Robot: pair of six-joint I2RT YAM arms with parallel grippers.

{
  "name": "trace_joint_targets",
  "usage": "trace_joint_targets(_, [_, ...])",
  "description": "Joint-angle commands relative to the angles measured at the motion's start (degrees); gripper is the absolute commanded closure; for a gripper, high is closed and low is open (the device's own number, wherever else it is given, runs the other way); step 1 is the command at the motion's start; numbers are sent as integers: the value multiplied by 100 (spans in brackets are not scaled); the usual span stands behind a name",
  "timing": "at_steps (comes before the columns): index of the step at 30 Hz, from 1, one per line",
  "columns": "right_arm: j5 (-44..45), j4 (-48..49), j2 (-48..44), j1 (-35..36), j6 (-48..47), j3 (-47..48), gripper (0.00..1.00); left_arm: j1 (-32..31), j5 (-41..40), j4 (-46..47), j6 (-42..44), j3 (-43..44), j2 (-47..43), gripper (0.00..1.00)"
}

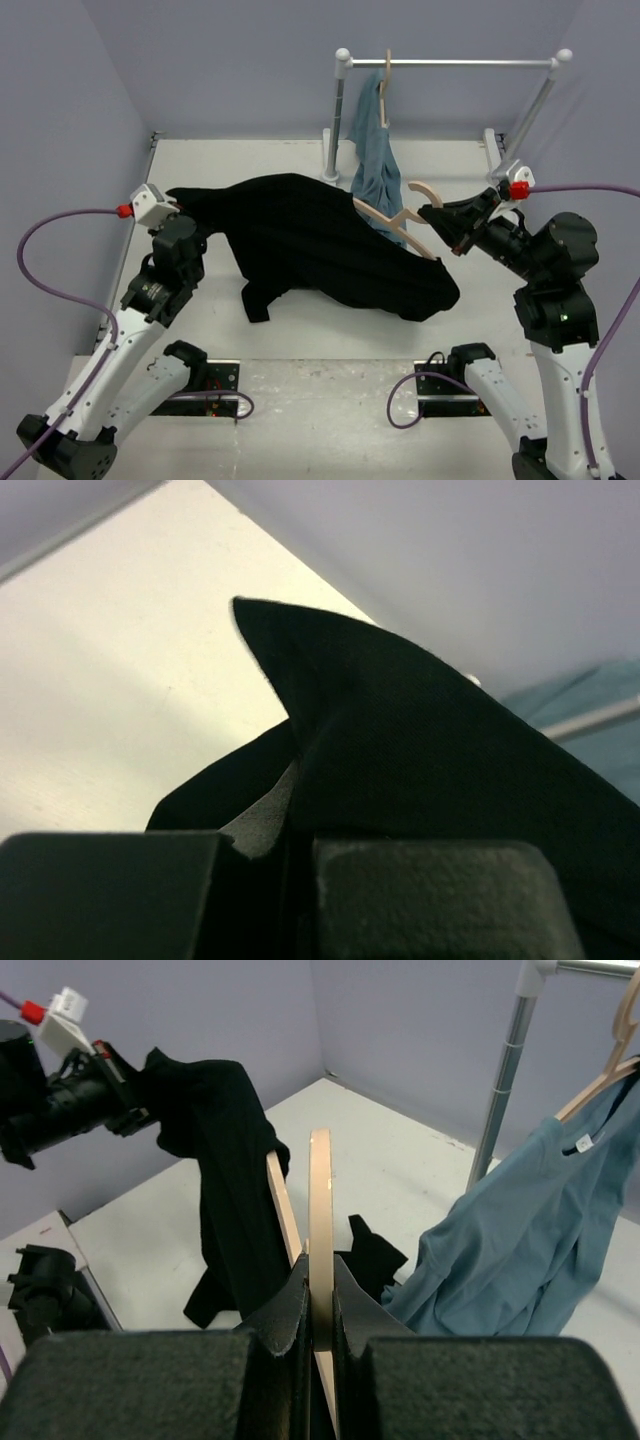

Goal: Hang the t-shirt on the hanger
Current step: Place the T-shirt on the hanger, then place the hanger at the clothesline.

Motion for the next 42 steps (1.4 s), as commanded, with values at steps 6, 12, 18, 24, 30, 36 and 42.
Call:
trace_joint_targets(6, [-906, 438, 117, -163, 158, 351, 100, 550, 2850, 2338, 1046, -498, -228, 44])
trace_joint_targets(12, [-1259, -557, 822, -93, -282, 947, 100, 542, 6322, 3119, 2116, 144, -80, 0])
trace_joint_targets(18, [-633, -1432, 1393, 678, -989, 1623, 100, 347, 8080, 2550, 2678, 1639, 806, 0])
trace_joint_targets(24, [-1788, -1226, 1567, 724, -1040, 1713, 100, -1038, 9270, 2312, 3176, 2503, 2256, 0])
trace_joint_targets(30, [-2242, -1002, 1548, 733, -935, 1692, 100, -1318, 9879, 2632, 2692, 3041, 3025, 12])
trace_joint_targets(36, [-2518, -759, 1712, 855, -729, 1575, 100, -1608, 10337, 3750, 1538, 3126, 3596, 30])
trace_joint_targets(42, [-2350, -721, 1758, 865, -719, 1615, 100, -1767, 10611, 4123, 1221, 3101, 3936, 31])
